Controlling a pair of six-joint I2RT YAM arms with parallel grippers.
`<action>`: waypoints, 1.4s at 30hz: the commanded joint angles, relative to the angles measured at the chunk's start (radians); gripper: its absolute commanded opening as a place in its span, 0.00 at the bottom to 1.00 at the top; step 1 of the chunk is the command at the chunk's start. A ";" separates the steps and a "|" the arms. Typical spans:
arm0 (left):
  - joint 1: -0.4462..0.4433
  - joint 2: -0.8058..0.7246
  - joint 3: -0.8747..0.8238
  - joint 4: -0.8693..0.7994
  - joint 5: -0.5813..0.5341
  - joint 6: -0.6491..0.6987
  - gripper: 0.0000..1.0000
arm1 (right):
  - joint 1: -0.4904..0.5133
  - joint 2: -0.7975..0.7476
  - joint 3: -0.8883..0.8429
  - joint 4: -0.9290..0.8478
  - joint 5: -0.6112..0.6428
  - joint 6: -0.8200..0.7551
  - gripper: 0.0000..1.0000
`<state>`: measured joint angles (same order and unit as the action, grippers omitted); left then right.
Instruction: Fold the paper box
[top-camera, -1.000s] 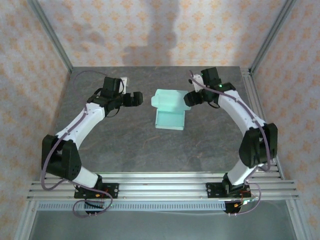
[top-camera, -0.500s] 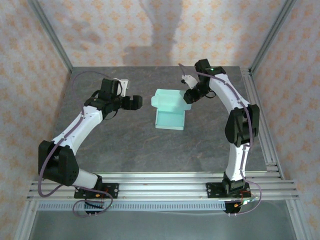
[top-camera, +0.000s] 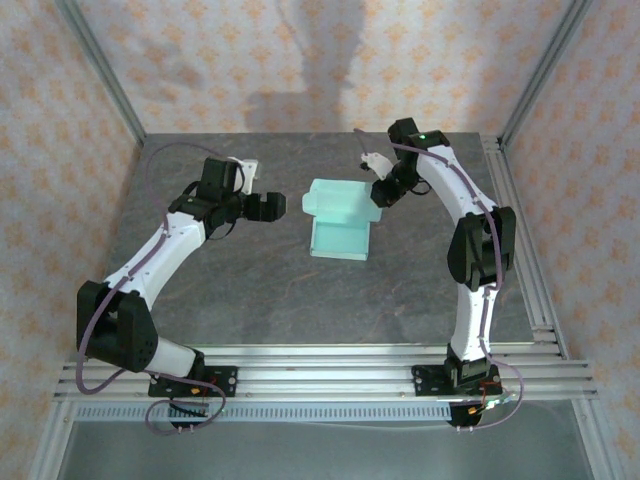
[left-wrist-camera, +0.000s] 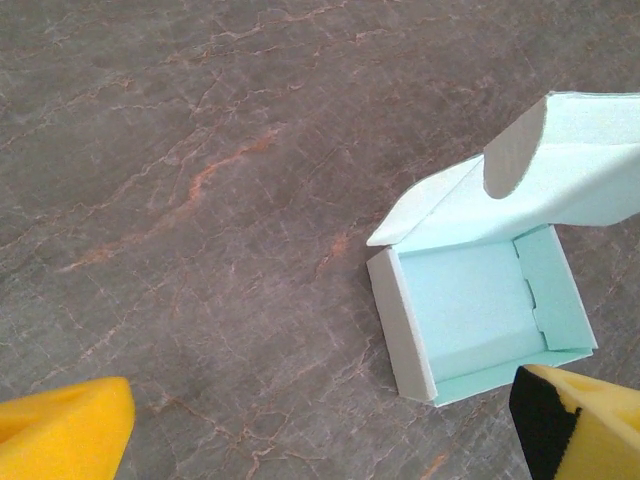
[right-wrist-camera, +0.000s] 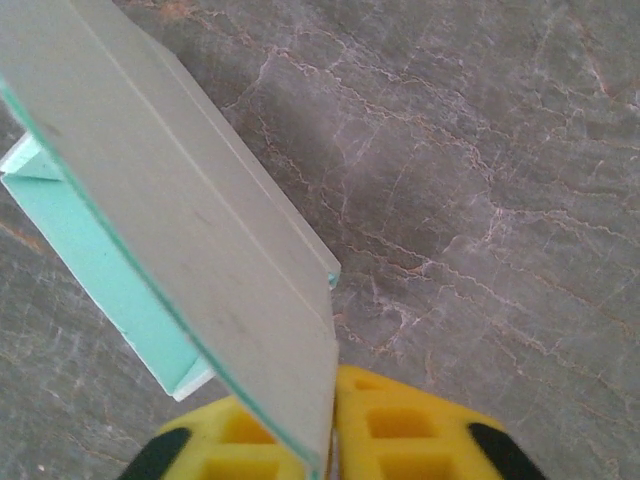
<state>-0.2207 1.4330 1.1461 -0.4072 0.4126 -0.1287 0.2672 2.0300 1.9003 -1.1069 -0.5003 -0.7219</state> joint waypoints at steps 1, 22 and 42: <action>-0.001 -0.031 -0.022 0.020 0.019 0.036 0.96 | -0.005 0.001 0.011 -0.014 0.010 -0.033 0.04; -0.163 0.319 0.395 -0.205 -0.020 0.495 0.76 | -0.005 -0.065 -0.072 0.010 -0.040 -0.078 0.00; -0.089 0.564 0.644 -0.328 0.188 0.642 0.59 | -0.005 -0.107 -0.105 0.002 -0.051 -0.101 0.00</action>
<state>-0.3187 1.9923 1.7496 -0.6861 0.5358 0.4488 0.2649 1.9617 1.8057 -1.0809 -0.5323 -0.7994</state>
